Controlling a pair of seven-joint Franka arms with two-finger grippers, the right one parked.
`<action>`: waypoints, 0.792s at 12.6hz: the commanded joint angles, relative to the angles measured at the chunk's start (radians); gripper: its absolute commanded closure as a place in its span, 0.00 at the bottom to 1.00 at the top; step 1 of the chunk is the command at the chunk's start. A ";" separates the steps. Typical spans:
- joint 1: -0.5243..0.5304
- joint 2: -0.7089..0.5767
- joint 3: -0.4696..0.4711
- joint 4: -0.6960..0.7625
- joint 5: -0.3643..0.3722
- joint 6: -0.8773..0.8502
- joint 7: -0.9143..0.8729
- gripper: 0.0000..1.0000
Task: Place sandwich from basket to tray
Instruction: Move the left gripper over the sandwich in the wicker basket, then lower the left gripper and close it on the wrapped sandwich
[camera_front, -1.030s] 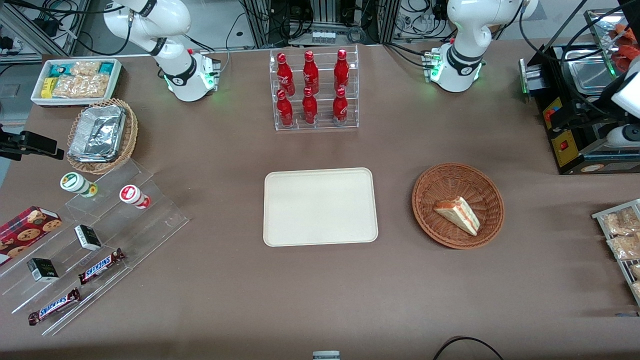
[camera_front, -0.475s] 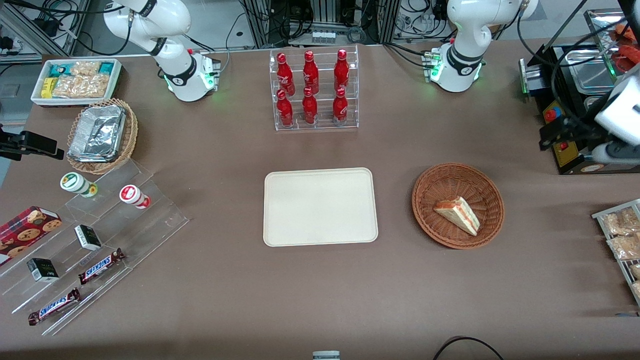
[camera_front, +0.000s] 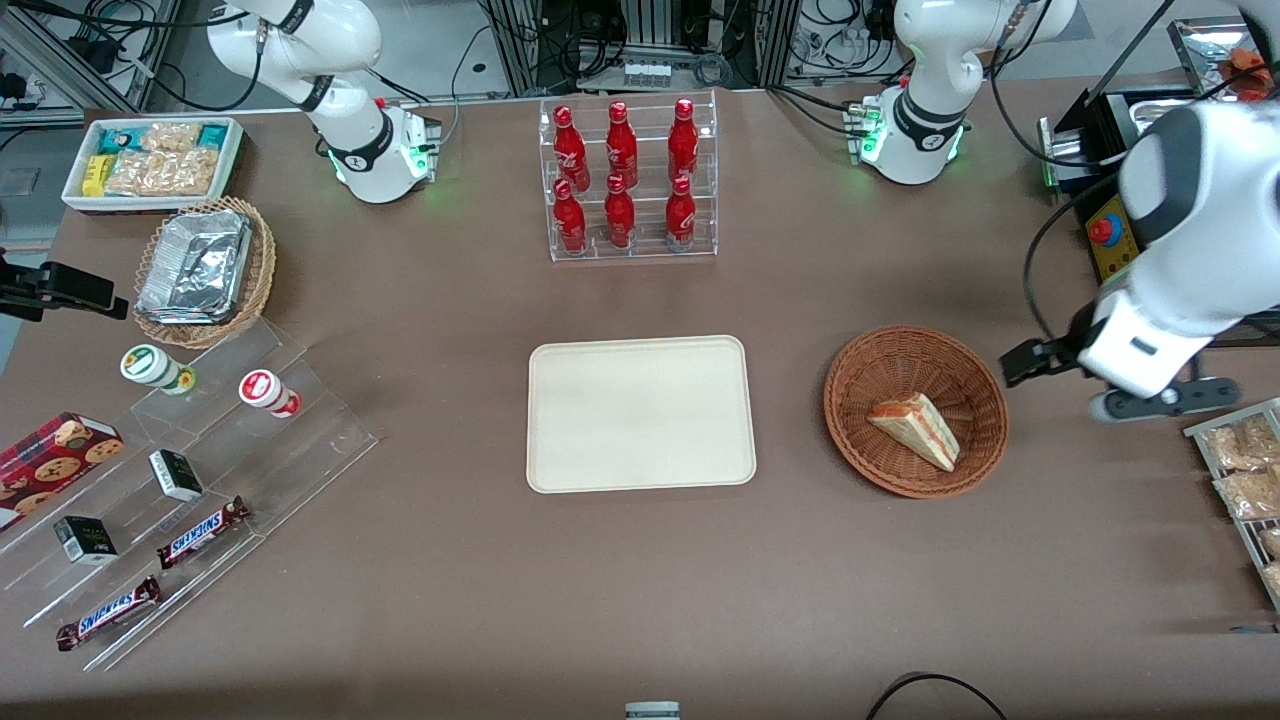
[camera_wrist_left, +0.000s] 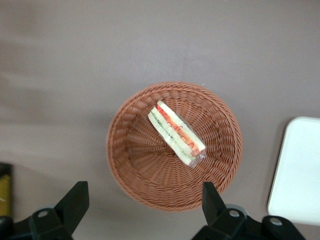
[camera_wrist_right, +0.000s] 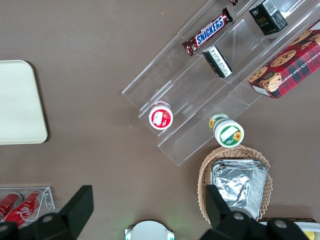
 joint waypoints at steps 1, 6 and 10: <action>-0.048 -0.009 0.002 -0.138 0.001 0.166 -0.233 0.00; -0.091 0.026 0.002 -0.310 0.002 0.439 -0.580 0.00; -0.109 0.087 0.002 -0.326 0.002 0.477 -0.637 0.00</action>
